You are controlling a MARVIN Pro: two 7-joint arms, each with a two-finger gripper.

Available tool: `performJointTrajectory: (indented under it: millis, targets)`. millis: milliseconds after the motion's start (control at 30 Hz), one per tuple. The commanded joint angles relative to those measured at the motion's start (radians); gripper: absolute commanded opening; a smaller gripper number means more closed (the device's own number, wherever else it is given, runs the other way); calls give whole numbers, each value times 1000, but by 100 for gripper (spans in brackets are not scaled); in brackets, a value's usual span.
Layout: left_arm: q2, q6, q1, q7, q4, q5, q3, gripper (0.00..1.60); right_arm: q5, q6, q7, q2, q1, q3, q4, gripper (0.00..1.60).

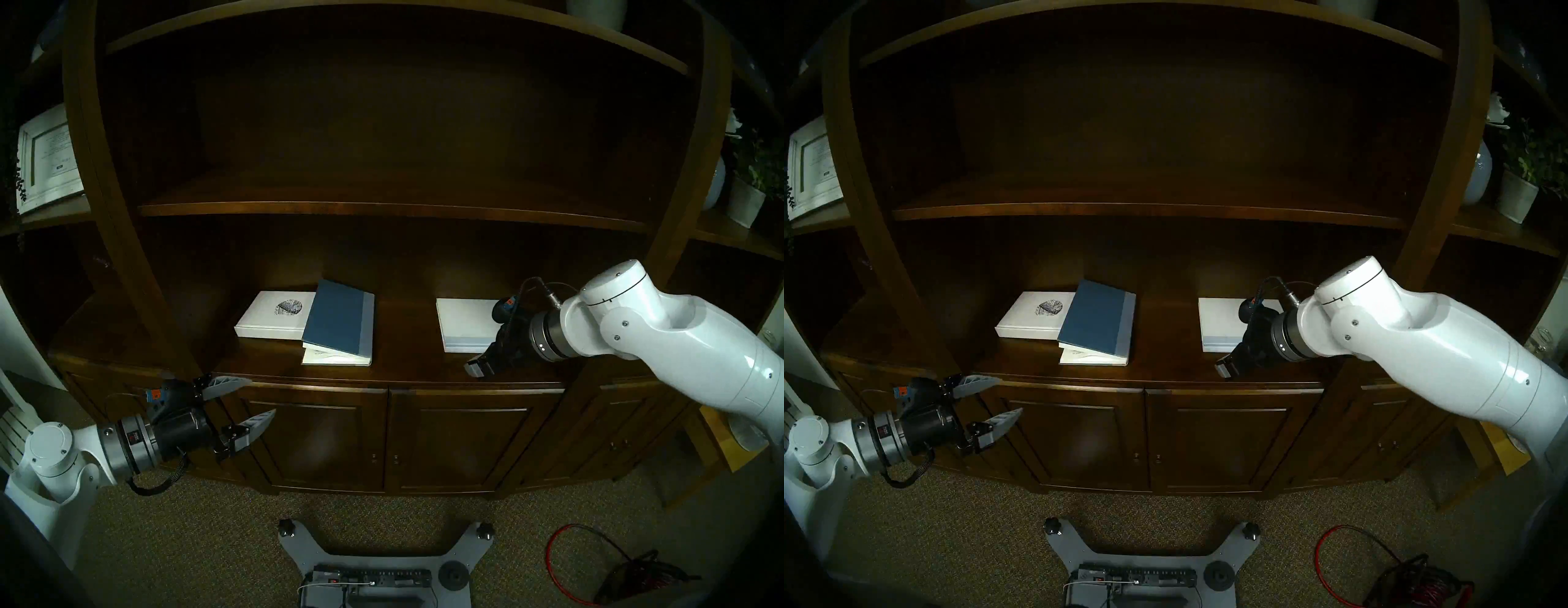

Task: Close the books and align them horizontally on the shelf

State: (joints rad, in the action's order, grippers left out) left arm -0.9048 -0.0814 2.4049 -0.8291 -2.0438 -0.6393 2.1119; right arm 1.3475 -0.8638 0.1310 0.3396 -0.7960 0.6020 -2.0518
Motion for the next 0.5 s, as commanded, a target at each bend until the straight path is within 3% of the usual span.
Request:
performJointTrajectory:
  millis: [0, 167, 233, 267, 300, 400, 433, 467]
  targets:
    - [0, 5, -10, -2, -17, -9, 11, 160, -27, 108, -91, -29, 9, 53, 48, 160]
    - [0, 4, -10, -2, -17, -9, 11, 160, -55, 202, -214, 11, -2, 59, 130, 160]
    - [0, 4, -10, -2, -17, -9, 11, 160, -54, 212, -227, 23, -4, 59, 142, 160]
    - [0, 4, -10, -2, -17, -9, 12, 160, -68, 265, -279, 26, -5, 48, 161, 160]
    - [0, 4, -10, -2, -18, -9, 12, 160, -64, 248, -270, 42, -7, 54, 169, 160]
    - [0, 4, -10, -2, -18, -9, 12, 160, -88, 319, -349, 70, -7, 35, 211, 160]
    - [0, 4, -10, -2, -18, -10, 12, 160, -88, 294, -329, 91, -8, 41, 218, 160]
    - [0, 4, -10, -2, -18, -10, 12, 160, -105, 325, -363, 103, -7, 28, 235, 160]
